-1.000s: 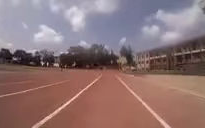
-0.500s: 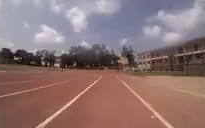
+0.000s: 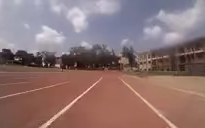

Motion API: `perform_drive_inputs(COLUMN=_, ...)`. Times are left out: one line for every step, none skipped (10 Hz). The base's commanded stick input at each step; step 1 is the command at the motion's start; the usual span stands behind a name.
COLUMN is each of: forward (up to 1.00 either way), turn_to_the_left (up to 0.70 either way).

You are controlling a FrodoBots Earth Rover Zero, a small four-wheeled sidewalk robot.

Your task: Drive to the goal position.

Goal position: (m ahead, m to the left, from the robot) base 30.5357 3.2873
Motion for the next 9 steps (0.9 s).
perform_drive_inputs(forward=0.7, turn_to_the_left=0.0)
perform_drive_inputs(forward=0.7, turn_to_the_left=0.0)
perform_drive_inputs(forward=0.7, turn_to_the_left=0.0)
perform_drive_inputs(forward=0.7, turn_to_the_left=0.0)
perform_drive_inputs(forward=0.7, turn_to_the_left=0.0)
perform_drive_inputs(forward=0.7, turn_to_the_left=0.0)
perform_drive_inputs(forward=0.7, turn_to_the_left=0.0)
perform_drive_inputs(forward=0.7, turn_to_the_left=0.0)
perform_drive_inputs(forward=0.7, turn_to_the_left=0.0)
